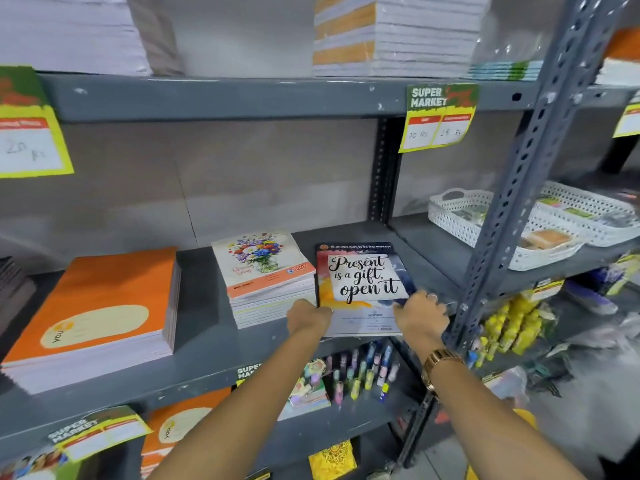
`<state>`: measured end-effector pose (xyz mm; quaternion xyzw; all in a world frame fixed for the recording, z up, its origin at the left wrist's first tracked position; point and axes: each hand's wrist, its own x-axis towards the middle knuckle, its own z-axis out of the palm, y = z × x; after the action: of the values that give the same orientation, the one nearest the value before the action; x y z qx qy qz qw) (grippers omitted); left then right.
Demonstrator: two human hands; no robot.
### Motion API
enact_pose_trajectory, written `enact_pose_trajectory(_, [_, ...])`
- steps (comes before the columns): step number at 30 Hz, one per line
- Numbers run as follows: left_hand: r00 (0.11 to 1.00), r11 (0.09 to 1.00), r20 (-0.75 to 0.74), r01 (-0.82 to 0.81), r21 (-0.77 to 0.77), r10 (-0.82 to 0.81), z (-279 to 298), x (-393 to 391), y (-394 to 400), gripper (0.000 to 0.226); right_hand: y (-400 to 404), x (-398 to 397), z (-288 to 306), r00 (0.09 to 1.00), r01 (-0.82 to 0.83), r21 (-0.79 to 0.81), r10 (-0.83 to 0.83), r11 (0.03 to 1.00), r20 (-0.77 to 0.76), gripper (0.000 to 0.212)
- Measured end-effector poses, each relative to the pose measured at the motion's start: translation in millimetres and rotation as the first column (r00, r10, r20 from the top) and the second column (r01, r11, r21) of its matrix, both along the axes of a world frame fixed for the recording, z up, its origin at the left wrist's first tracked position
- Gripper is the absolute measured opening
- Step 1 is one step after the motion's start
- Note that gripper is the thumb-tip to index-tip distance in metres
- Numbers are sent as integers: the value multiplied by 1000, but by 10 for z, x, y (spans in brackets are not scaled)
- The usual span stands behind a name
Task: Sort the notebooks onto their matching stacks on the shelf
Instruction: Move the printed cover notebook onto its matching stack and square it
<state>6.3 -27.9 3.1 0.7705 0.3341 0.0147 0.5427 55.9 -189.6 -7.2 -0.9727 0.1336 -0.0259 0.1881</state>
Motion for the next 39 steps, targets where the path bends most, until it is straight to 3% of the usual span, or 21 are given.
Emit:
enact_pose_trajectory(4, [999, 978, -41, -34, -204, 26, 78, 70, -67, 29, -8, 29, -80, 998, 55, 53, -53, 997, -37, 72])
enact_pose_trajectory(6, [996, 944, -66, -78, -320, 60, 129, 57, -84, 11, -20, 48, -94, 996, 81, 66, -78, 995, -44, 70])
enact_pose_trajectory(10, [993, 873, -78, -119, -473, 94, 139, 82, -60, 32, -49, 82, -31, 992, 125, 184, -125, 975, -9, 54])
enact_pose_trajectory(16, [995, 867, 50, -50, -496, 86, 269, 168, -102, 21, -27, 64, 126, 966, 188, 321, -234, 928, 111, 44])
enact_pose_trajectory(26, [929, 847, 321, 17, -531, 183, 765, 30, 186, 44, 359, 101, 577, 922, 100, 408, -239, 907, 304, 37])
enact_pose_trajectory(33, [855, 855, 373, -144, -499, 362, 925, -318, 847, 35, 1093, -111, 834, 909, -84, 474, -128, 876, 397, 33])
enact_pose_trajectory(39, [782, 862, 431, -255, -439, 451, 1025, -797, 1739, 36, 1891, -501, 1051, 932, -224, 539, 17, 812, 363, 37])
